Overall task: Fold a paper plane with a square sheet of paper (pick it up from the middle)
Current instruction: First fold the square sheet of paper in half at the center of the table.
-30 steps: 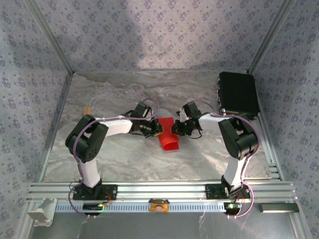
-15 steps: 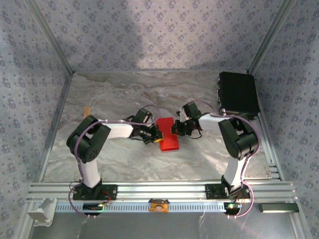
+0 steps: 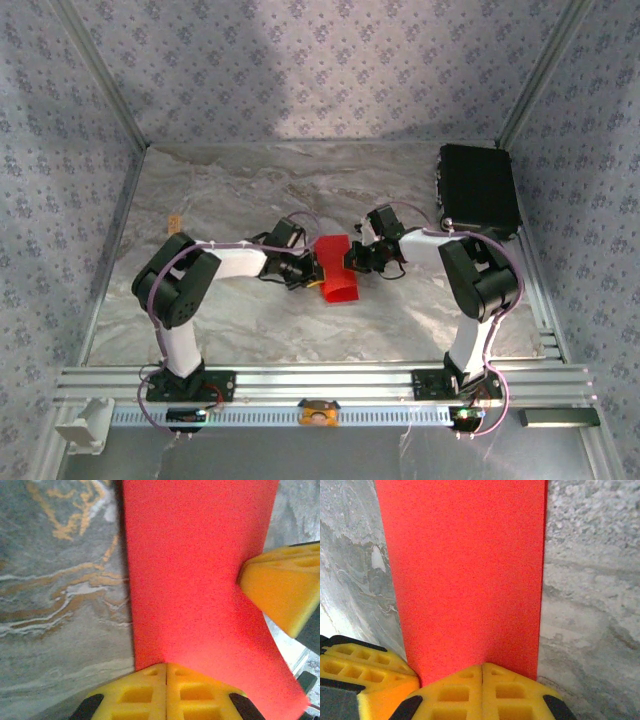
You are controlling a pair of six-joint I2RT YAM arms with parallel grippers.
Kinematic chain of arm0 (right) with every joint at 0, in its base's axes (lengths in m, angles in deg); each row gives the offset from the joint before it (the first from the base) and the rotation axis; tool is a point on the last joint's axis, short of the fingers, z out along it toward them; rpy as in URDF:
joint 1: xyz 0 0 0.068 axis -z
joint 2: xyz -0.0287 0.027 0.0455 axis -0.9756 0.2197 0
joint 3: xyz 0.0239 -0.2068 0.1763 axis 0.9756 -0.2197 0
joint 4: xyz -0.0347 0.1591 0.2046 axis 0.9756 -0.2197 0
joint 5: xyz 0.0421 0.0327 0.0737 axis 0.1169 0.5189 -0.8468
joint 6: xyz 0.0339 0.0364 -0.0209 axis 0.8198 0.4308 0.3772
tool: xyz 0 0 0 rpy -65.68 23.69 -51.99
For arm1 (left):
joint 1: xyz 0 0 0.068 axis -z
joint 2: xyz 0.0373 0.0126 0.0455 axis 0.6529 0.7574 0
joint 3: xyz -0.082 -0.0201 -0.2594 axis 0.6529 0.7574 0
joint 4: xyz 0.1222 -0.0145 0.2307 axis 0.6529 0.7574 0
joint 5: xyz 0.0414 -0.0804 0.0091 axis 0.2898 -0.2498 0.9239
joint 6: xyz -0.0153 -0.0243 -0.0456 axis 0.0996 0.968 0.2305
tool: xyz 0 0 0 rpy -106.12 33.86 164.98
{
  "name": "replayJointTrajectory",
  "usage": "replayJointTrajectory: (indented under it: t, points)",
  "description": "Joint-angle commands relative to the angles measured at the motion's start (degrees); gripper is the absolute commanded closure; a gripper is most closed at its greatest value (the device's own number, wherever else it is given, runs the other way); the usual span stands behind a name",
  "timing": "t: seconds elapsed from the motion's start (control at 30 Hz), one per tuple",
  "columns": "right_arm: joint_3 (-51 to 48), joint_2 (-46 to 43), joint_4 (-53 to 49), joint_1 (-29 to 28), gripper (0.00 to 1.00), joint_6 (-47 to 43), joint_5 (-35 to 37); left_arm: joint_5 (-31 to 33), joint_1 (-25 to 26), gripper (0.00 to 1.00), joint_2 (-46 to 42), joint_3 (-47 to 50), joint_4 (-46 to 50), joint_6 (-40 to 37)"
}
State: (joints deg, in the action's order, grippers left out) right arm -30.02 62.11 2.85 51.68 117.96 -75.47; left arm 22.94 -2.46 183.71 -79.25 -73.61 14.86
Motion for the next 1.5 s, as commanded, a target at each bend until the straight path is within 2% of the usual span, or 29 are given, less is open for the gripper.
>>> replayJointTrajectory:
  t: [0.0, 0.1, 0.2, 0.6, 0.9, 1.1, 1.3, 1.47]
  points:
    - [-2.5, 1.0, -6.3, 0.3, 1.00, 0.7, 4.5, -1.5, 1.1, 0.93, -2.2, -2.8, -0.1, 1.0]
    - [-2.7, 0.9, -6.3, 0.4, 1.00, 0.7, 4.6, -3.3, 1.5, 0.92, -1.3, -2.1, -4.1, 3.4]
    - [-2.8, 1.1, -6.2, 0.4, 1.00, 0.7, 4.6, -3.1, 1.6, 0.92, -0.3, -1.4, -3.8, 3.5]
    - [-3.0, 1.2, -6.2, 0.4, 1.00, 0.7, 4.8, -0.5, 1.0, 0.92, -0.1, 6.3, -0.7, -2.6]
    - [-3.2, 0.8, -6.2, 0.3, 1.00, 0.9, 5.3, 1.6, 1.4, 0.91, -6.0, 3.4, 2.1, -2.2]
    - [-3.0, 0.8, -6.7, 0.4, 1.00, 0.9, 5.8, -0.4, 2.0, 0.90, -7.8, 2.6, -2.7, 1.2]
    - [-3.0, 0.9, -6.9, 0.4, 1.00, 1.0, 6.2, -5.0, 2.5, 0.90, -4.5, 3.9, -8.3, 3.1]
    - [-3.1, 0.9, -6.8, 0.2, 1.00, 1.0, 6.3, -4.8, 2.7, 0.91, -2.0, 5.7, -7.6, 2.4]
